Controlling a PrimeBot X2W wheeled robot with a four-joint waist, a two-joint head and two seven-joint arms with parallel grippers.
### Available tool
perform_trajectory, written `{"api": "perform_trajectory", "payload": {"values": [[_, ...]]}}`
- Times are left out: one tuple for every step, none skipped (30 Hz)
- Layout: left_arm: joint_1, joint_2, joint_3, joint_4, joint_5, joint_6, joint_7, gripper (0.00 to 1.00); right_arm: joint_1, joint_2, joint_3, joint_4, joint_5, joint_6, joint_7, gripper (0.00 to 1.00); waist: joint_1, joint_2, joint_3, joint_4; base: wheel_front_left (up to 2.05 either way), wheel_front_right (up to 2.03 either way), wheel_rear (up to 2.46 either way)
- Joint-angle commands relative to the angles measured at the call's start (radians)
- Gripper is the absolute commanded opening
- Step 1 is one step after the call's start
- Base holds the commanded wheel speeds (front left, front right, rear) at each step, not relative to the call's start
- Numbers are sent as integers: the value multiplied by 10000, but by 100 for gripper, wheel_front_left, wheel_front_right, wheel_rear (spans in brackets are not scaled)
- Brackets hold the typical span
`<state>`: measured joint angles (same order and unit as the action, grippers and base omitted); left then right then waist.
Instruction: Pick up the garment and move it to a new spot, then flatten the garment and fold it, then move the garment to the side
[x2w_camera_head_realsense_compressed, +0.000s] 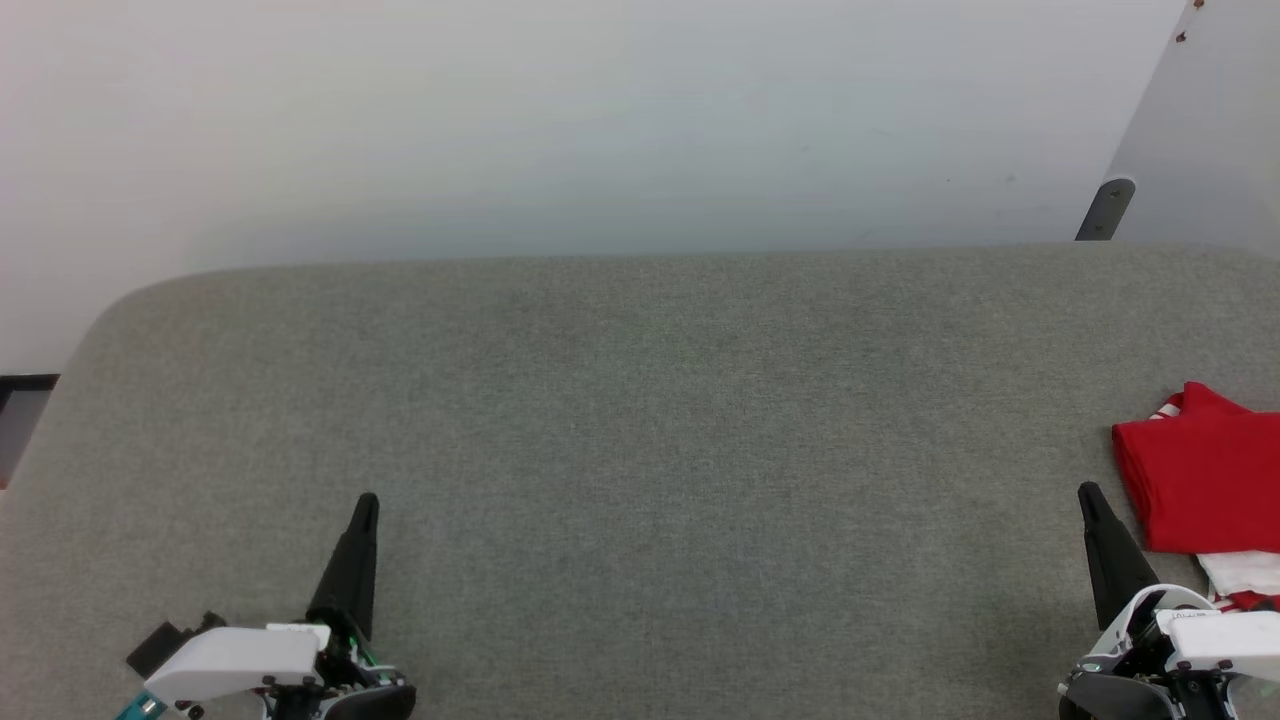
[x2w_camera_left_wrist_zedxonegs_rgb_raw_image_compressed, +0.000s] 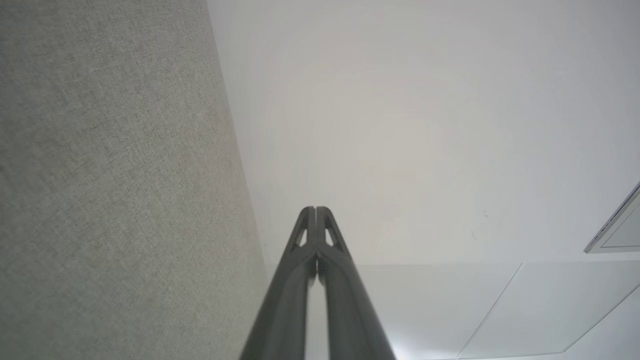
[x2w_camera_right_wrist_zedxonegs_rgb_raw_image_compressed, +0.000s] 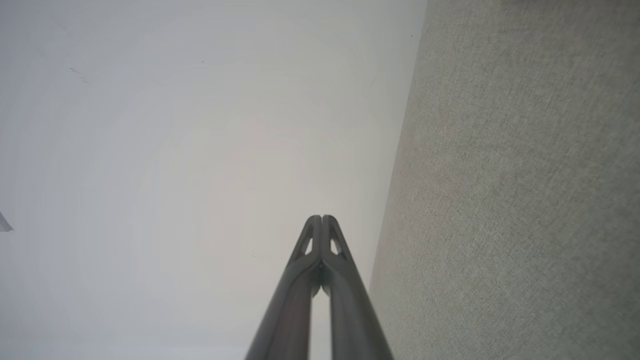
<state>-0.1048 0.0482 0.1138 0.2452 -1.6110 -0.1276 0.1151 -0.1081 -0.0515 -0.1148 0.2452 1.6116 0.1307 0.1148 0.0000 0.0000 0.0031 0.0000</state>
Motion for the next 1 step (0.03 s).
{"api": "perform_trajectory", "payload": {"values": [[-101,2,12,10,-36,-58,13,0,-26,36,5,-2,28,0,10,0,0,0,0,0,0,0,0]]}}
